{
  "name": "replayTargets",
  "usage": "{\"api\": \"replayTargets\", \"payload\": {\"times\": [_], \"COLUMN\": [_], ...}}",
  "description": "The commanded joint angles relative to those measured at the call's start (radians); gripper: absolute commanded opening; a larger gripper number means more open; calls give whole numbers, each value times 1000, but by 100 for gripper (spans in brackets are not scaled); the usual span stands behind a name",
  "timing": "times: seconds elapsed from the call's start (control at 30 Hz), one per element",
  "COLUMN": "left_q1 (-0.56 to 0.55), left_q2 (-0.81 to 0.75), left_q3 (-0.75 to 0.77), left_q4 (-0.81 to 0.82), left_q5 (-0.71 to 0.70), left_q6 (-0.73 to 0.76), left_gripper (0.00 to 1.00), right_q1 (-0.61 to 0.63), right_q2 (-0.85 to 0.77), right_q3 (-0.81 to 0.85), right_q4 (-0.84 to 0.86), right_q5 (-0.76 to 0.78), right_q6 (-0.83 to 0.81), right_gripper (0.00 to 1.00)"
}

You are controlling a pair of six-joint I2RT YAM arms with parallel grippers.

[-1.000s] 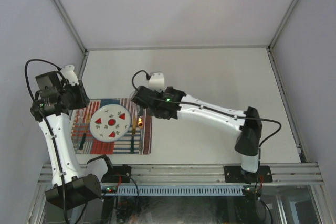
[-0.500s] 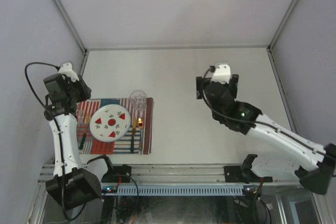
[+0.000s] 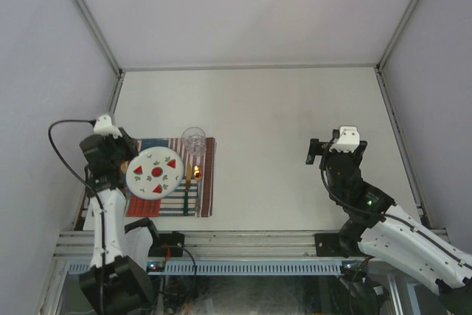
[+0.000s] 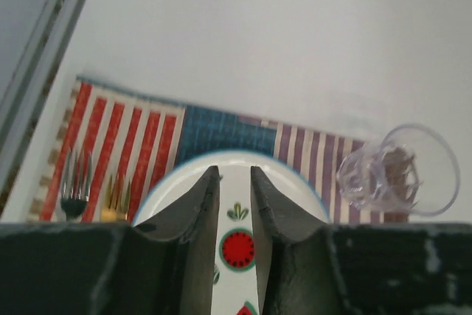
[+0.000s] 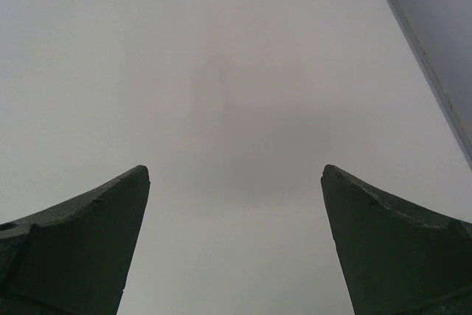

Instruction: Set the dinner table for one person

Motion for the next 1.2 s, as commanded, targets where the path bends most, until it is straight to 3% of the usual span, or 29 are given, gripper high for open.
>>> {"api": "replayTargets", "payload": {"times": [0.0, 0.1, 0.27, 0.37, 0.47, 0.6, 0.73, 0.83, 0.97, 1.0, 1.07, 1.17], "left_q1": [4, 6, 19, 21, 22, 49, 62, 83, 97, 98, 100, 100], "left_q2": [-221, -322, -322, -193, -67, -17, -76, -117, -160, -167, -175, -133], "left_q3": [-234, -345, -395, -353, -325, -321, -350, -370, -445, -474, -521, -500], "left_q4": [153, 143, 244, 196, 188, 229, 247, 254, 310, 343, 424, 406], "left_q5": [-42, -93, -170, -124, -15, 42, 95, 129, 197, 230, 284, 329], "left_q6": [81, 115, 18, 12, 100, 69, 73, 71, 86, 91, 95, 118], "left_gripper": [27, 26, 41, 30, 2, 1, 6, 10, 17, 22, 46, 56], "right_q1": [9, 36, 80, 106, 142, 121, 126, 114, -5, -27, -54, -63], "right_q2": [-120, -199, -311, -384, -448, -464, -402, -359, -354, -347, -339, -347], "right_q3": [-97, -156, -247, -277, -279, -292, -314, -436, -533, -534, -536, -539], "right_q4": [51, 35, 59, 73, 56, 71, 110, 243, 297, 310, 323, 326], "right_q5": [62, 116, 140, 163, 173, 124, 69, 101, -55, -23, 21, 62], "right_q6": [-14, -17, -61, -83, -139, -172, -261, -297, -306, -276, -246, -223], "right_gripper": [100, 100, 100, 100, 100, 100, 100, 100, 100, 100, 100, 100]}}
